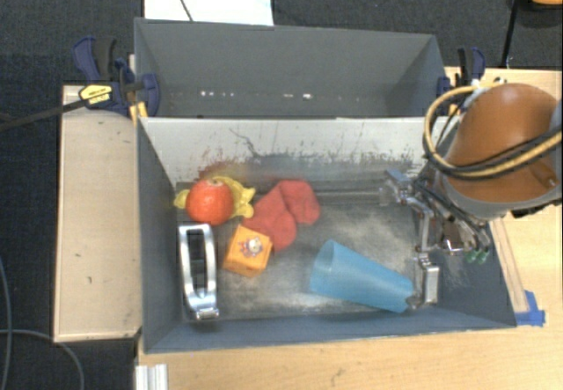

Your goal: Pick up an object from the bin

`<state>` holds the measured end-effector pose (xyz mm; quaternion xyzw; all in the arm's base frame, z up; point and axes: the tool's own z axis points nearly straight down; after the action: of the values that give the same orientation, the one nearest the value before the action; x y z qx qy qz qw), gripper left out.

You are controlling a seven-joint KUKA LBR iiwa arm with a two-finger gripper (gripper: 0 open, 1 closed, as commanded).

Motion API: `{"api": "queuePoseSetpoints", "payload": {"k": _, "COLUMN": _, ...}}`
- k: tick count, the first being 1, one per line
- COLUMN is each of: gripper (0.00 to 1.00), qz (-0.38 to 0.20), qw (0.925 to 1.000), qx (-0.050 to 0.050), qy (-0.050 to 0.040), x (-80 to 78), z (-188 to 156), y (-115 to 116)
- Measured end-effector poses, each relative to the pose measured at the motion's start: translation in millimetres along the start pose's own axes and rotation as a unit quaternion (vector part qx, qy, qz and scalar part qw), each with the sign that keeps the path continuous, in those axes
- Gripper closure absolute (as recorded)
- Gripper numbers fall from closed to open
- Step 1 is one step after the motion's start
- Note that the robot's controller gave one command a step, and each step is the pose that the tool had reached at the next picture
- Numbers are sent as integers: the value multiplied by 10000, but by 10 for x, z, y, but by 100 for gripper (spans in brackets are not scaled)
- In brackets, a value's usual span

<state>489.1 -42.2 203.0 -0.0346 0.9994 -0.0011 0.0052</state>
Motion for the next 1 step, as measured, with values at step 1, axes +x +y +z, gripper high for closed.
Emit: {"api": "queuePoseSetpoints", "payload": {"k": 1, "gripper": 0, "qz": -1380, "qw": 9904, "qx": -22, "qy": 40, "x": 41, "z": 408, "y": 122}}
